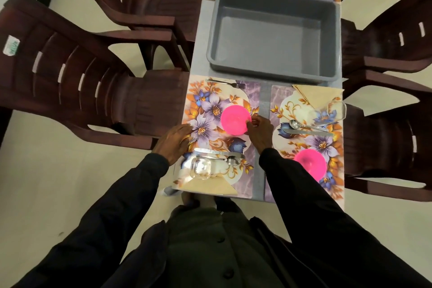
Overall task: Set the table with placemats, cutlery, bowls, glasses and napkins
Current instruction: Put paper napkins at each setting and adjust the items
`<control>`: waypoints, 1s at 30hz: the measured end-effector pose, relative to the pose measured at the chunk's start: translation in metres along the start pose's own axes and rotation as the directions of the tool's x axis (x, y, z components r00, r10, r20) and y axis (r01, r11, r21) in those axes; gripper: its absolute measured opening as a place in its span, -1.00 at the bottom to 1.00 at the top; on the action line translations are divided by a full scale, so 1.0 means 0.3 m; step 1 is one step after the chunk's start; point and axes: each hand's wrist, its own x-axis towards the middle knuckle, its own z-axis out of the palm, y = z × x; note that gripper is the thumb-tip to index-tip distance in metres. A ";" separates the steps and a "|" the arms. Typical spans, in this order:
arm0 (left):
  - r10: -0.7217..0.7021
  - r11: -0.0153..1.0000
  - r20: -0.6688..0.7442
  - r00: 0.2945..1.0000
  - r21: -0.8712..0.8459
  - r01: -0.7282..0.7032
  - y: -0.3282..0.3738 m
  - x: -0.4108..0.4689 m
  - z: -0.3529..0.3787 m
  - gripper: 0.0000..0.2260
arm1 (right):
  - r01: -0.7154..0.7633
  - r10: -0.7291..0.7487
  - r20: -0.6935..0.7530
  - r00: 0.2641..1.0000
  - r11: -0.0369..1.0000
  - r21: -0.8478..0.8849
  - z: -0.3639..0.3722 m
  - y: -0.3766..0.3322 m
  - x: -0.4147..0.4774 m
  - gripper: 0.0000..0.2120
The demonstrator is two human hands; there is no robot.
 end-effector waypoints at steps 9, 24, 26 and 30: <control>-0.071 0.997 0.019 0.997 -0.038 0.071 -0.039 -0.103 0.025 -0.65 | -0.016 0.021 -0.038 0.999 0.991 0.130 -0.018 0.039 -0.026 -0.81; 0.218 0.954 0.304 0.927 0.136 -0.269 -0.122 -0.121 0.156 -0.11 | 0.541 -0.447 0.305 0.841 0.716 -0.441 0.065 0.352 -0.461 -0.39; 0.214 0.945 0.327 0.921 0.169 -0.280 -0.136 -0.112 0.158 -0.14 | 0.550 -0.467 0.291 0.835 0.718 -0.426 0.071 0.334 -0.468 -0.43; 0.210 0.927 0.361 0.909 0.222 -0.302 -0.134 -0.102 0.152 -0.23 | 0.542 -0.460 0.286 0.840 0.716 -0.440 0.093 0.329 -0.454 -0.29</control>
